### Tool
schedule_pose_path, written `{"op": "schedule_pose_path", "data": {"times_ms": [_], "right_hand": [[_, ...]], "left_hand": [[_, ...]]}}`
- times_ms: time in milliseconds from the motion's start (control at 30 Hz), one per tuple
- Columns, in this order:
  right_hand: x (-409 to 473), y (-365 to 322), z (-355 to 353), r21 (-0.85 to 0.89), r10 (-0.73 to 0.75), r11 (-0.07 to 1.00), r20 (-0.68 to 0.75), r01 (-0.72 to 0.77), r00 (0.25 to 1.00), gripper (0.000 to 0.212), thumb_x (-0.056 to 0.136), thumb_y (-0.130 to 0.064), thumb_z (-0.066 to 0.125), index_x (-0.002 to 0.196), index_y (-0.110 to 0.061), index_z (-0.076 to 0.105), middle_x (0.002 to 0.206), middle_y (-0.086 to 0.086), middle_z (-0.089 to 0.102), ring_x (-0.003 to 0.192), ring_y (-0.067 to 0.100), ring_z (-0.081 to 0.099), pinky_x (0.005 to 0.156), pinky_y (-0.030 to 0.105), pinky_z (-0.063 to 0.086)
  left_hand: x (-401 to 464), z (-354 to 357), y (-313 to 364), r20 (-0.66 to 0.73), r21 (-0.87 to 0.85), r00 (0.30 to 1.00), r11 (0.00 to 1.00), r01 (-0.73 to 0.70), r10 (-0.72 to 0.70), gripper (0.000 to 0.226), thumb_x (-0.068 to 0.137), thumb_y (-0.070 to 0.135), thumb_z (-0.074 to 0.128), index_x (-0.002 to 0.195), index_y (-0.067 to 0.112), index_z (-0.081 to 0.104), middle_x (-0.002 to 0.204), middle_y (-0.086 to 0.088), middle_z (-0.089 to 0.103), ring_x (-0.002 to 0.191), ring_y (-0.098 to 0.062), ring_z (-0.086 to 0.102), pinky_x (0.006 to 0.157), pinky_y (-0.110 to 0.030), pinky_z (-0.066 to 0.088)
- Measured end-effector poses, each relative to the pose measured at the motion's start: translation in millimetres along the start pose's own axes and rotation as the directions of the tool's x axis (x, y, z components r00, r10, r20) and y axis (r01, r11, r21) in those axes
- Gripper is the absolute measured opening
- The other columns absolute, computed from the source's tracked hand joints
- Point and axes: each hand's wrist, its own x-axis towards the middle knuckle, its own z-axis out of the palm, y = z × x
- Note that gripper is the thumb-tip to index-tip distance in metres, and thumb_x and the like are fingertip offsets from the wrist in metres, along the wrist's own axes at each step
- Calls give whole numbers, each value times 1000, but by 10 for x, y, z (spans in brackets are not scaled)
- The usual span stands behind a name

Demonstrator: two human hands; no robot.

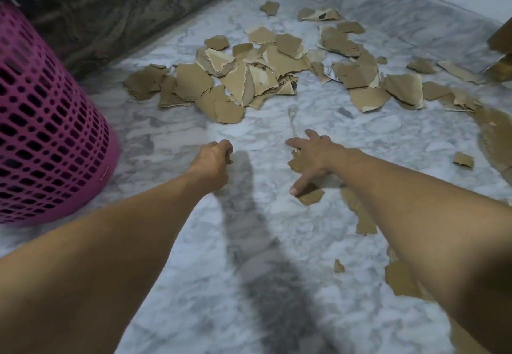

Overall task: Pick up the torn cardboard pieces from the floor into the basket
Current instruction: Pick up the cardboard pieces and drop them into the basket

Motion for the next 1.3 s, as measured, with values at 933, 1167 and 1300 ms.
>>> {"op": "schedule_pose_path", "data": {"times_ms": [933, 1167, 1300], "right_hand": [[-548, -303, -527, 551, -15, 803, -362, 227, 932, 33, 74, 12, 45, 65, -17, 56, 101, 4, 64, 78, 27, 66, 41, 26, 47], [-1079, -1089, -1790, 491, -161, 771, -465, 405, 871, 31, 76, 12, 55, 67, -18, 54, 68, -5, 55, 49, 8, 54, 48, 25, 41], [-1301, -1647, -2424, 404, -235, 772, -537, 491, 810, 23, 77, 7, 60, 76, -16, 59, 70, -7, 55, 57, 9, 49, 38, 9, 38]], "left_hand": [[-166, -1090, 252, 10, 50, 1000, 999, 1, -1, 39, 81, -7, 46, 115, 9, 55, 109, -7, 62, 96, -21, 56, 74, -25, 44], [-366, -2551, 385, -154, 66, 984, 995, -79, 88, 33, 81, 4, 61, 113, 10, 58, 103, -5, 61, 90, -21, 55, 70, -25, 38], [-520, -3414, 243, -259, 47, 964, 998, -49, 60, 36, 78, -3, 54, 111, 11, 58, 100, -3, 58, 90, -21, 54, 70, -25, 38]]}}
